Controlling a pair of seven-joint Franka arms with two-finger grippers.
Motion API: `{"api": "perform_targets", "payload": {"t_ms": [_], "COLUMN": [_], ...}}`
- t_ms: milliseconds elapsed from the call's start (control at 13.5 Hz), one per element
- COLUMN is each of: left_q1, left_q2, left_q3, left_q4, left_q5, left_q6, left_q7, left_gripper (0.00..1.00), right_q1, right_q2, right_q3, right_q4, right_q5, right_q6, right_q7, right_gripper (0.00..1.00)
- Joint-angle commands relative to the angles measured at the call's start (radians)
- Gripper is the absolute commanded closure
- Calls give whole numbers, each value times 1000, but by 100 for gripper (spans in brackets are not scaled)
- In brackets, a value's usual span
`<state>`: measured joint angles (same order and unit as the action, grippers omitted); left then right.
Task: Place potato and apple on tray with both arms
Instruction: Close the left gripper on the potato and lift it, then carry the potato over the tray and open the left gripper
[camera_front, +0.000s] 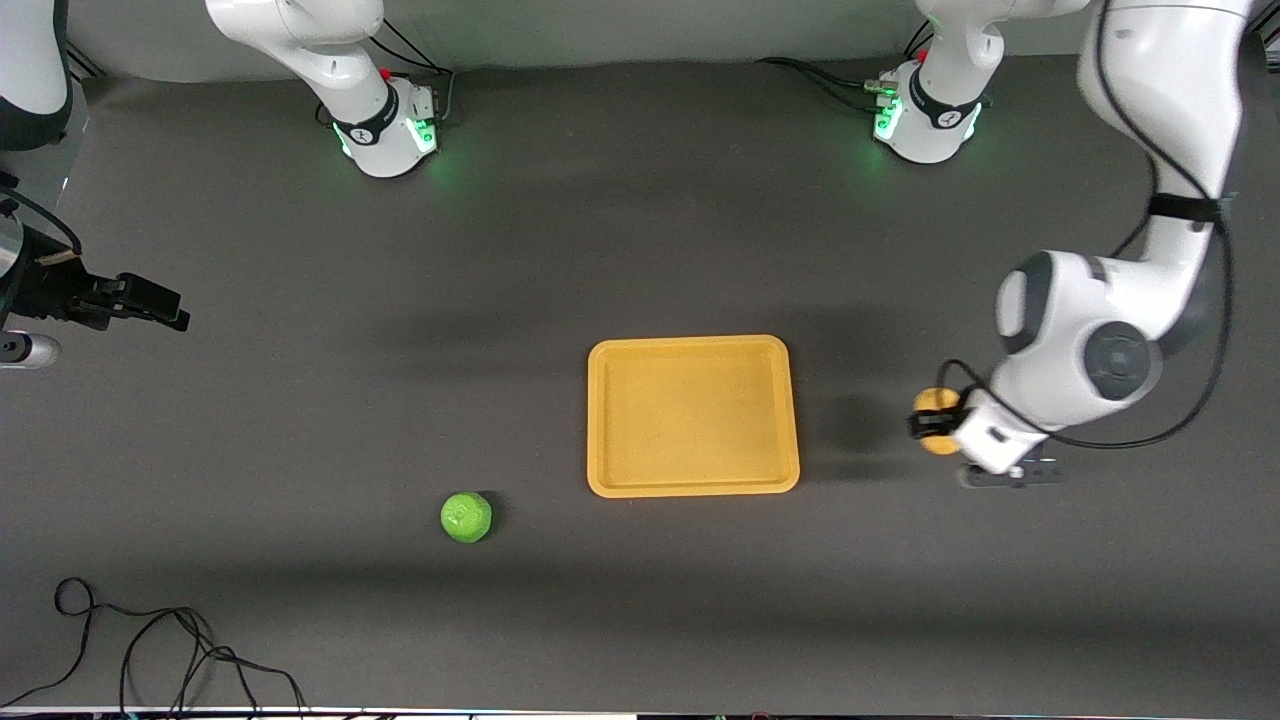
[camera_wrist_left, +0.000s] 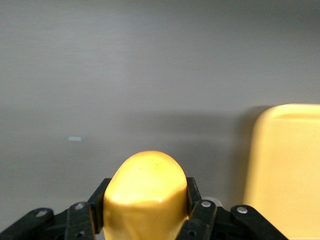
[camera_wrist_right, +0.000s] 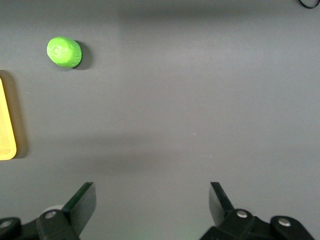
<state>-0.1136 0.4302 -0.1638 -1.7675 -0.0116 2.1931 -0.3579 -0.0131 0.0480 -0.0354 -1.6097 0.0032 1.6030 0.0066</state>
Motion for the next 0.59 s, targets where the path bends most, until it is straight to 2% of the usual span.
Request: {"api": "perform_targets", "payload": {"t_ms": [0, 370, 519], "left_q1": [-128, -270, -284], "left_q2": [125, 225, 249], "left_q3": [18, 21, 27], "left_q4": [150, 152, 154], "left_q5": [-1, 19, 24], "left_q6": [-9, 56, 66], "left_q7": [-166, -254, -256], "left_gripper": [68, 68, 67], "right_q1": [8, 8, 10], "right_q2": [1, 4, 7], "right_q3": [-12, -14, -14], "right_q4": [10, 13, 16], "right_q5": [-5, -5, -5], "right_q6": [-8, -8, -8], "right_q7": [-10, -8, -7], "right_gripper": [0, 0, 0]}}
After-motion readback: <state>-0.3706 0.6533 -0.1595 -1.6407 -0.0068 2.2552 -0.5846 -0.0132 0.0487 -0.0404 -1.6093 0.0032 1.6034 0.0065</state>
